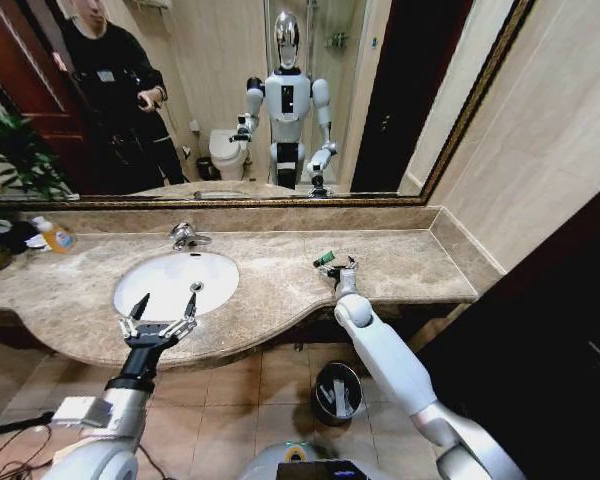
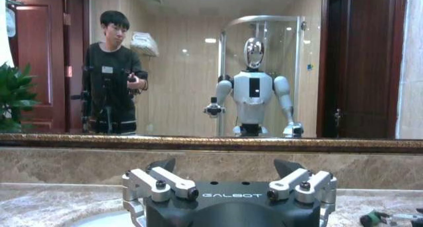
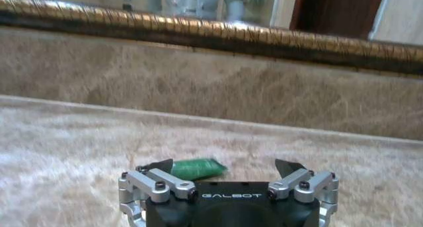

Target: Pick up the trash from the sink and place it in the trash bin.

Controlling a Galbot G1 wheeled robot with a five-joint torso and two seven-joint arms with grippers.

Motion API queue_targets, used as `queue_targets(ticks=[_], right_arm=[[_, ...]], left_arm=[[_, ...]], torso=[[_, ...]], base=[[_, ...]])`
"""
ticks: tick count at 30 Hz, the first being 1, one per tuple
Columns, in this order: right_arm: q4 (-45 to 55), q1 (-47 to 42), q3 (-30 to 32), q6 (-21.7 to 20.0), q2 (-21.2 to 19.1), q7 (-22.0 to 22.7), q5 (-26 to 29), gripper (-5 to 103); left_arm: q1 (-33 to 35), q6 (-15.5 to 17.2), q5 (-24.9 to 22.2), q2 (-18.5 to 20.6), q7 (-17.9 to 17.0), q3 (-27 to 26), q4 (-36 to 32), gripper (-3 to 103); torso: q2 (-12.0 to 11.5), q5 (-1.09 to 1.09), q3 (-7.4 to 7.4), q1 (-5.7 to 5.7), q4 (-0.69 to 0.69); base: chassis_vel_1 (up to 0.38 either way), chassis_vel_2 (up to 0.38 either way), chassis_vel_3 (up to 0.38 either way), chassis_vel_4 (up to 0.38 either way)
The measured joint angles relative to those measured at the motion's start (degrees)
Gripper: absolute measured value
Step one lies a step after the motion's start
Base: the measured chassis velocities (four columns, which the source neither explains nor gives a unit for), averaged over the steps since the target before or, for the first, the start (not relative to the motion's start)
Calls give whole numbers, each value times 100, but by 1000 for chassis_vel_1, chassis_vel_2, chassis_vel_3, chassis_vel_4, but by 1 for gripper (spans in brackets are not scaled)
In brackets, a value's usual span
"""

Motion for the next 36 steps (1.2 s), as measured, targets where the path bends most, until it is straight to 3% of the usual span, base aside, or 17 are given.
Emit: queue_targets(ticks=[7, 15, 25, 26, 30, 35, 36], right_arm=[[121, 115, -176, -36, 74, 43, 353, 100], [110, 171, -366, -321, 368, 503, 1191, 100], [-121, 262, -372, -301, 446, 540, 1219, 103], [-157, 279, -372, -274, 432, 521, 1184, 96], [-206, 300, -372, -236, 429, 500, 1134, 88], [-278, 323, -383, -217, 450, 479, 1131, 66], [-286, 324, -385, -218, 454, 478, 1131, 66]], left_arm=[[0, 0, 0, 0, 0, 0, 0, 100], [0, 0, 0, 0, 0, 0, 0, 100], [0, 0, 0, 0, 0, 0, 0, 100], [0, 0, 0, 0, 0, 0, 0, 100], [0, 0, 0, 0, 0, 0, 0, 100], [0, 0, 0, 0, 0, 0, 0, 100], [0, 0, 0, 0, 0, 0, 0, 100]], torso=[[0, -1, 0, 0, 0], [0, -1, 0, 0, 0], [0, -1, 0, 0, 0], [0, -1, 0, 0, 0], [0, -1, 0, 0, 0], [-1, -1, 0, 0, 0], [-1, -1, 0, 0, 0]], base=[[0, 0, 0, 0], [0, 0, 0, 0], [0, 0, 0, 0], [0, 0, 0, 0], [0, 0, 0, 0], [0, 0, 0, 0], [0, 0, 0, 0]])
